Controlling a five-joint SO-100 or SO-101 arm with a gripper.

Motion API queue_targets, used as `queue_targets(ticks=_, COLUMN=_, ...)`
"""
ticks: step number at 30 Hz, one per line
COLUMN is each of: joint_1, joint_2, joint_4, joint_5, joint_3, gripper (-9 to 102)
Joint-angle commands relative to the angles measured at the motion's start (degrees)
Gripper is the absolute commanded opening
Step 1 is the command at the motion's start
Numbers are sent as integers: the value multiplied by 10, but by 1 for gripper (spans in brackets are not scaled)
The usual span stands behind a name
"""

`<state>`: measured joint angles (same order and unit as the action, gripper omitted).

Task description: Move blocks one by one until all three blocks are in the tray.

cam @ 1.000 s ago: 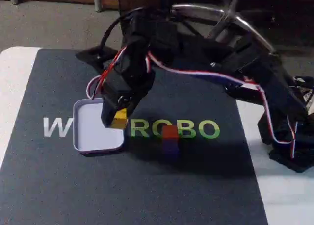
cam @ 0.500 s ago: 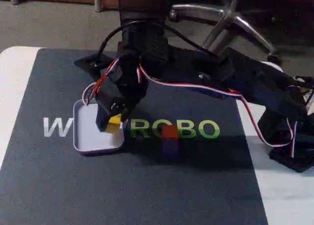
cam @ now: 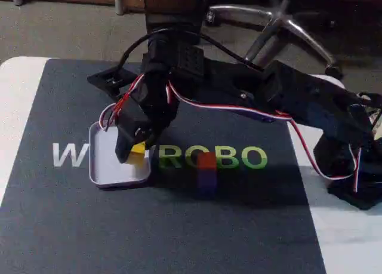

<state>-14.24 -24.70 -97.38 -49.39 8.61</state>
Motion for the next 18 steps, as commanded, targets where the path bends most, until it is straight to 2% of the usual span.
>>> queue_targets(ticks=1, joint_1=3, joint_2=-11, joint_4=-1, joint_5=-6, joint_3=-25, gripper=25)
queue_targets(ticks=5, joint_1=4, joint_2=-17, joint_4=-2, joint_5=-11, joint_3=-25, gripper=30)
queue_targets(ticks=13, joint_1=-9, joint_2=-68, joint_4=-4, joint_5=-37, joint_3=-13, gripper=29)
queue_targets(ticks=18, joint_1=-16, joint_2=-163, joint_4=-5, joint_5=-76, joint_3=98, gripper=25)
